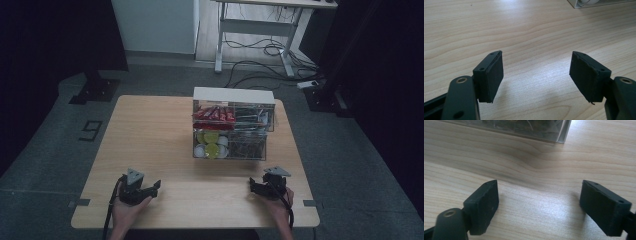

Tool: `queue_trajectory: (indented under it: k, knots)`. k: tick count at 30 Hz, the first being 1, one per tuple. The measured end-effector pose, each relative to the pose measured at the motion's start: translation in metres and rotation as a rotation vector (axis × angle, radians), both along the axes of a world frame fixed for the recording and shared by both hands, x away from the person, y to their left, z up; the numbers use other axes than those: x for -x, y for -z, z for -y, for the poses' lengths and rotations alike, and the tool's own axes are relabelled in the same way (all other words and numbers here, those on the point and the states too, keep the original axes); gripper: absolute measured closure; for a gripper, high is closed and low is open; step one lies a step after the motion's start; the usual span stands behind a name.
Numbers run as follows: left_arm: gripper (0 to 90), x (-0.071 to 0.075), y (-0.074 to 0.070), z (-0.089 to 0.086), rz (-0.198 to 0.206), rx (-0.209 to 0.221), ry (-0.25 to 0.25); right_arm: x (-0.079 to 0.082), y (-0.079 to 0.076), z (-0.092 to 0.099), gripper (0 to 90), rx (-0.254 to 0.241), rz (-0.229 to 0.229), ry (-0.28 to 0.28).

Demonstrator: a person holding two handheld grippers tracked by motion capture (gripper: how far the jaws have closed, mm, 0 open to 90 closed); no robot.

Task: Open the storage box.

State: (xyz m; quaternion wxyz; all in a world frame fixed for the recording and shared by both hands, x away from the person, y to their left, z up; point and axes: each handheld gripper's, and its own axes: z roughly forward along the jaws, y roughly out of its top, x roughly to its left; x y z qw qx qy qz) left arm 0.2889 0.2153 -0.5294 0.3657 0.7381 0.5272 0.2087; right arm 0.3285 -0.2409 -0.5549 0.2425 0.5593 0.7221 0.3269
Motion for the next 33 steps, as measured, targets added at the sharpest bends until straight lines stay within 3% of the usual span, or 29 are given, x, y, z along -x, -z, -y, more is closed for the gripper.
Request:
queue_trajectory:
  k: [7, 9, 15, 20, 23, 26, 33]
  knots:
    - [27.6, 0.000, 0.002, -0.001, -0.017, 0.005, -0.003, 0.000, -0.001, 0.002, 25.4, -0.014, 0.015, 0.007]
    - [27.7, 0.000, 0.001, 0.000, -0.016, 0.005, -0.003, 0.002, -0.001, 0.006, 28.5, -0.052, 0.018, 0.013]
    - [27.6, 0.002, 0.000, -0.002, -0.012, 0.007, -0.003, 0.007, -0.003, 0.006, 33.6, -0.048, 0.039, 0.019]
    - [27.6, 0.004, -0.003, -0.010, -0.001, 0.025, -0.022, 0.011, -0.014, 0.003, 47.4, -0.058, 0.101, -0.005]
    - [27.7, 0.005, -0.002, -0.012, -0.002, 0.033, -0.031, 0.012, -0.018, 0.001, 54.3, -0.075, 0.112, -0.016]
    - [27.6, 0.010, -0.003, -0.014, 0.002, 0.039, -0.030, 0.010, -0.027, -0.006, 62.6, -0.123, 0.139, -0.047]
    - [27.7, 0.018, -0.007, -0.017, 0.022, 0.039, -0.044, 0.008, -0.038, -0.010, 74.3, -0.157, 0.158, -0.090]
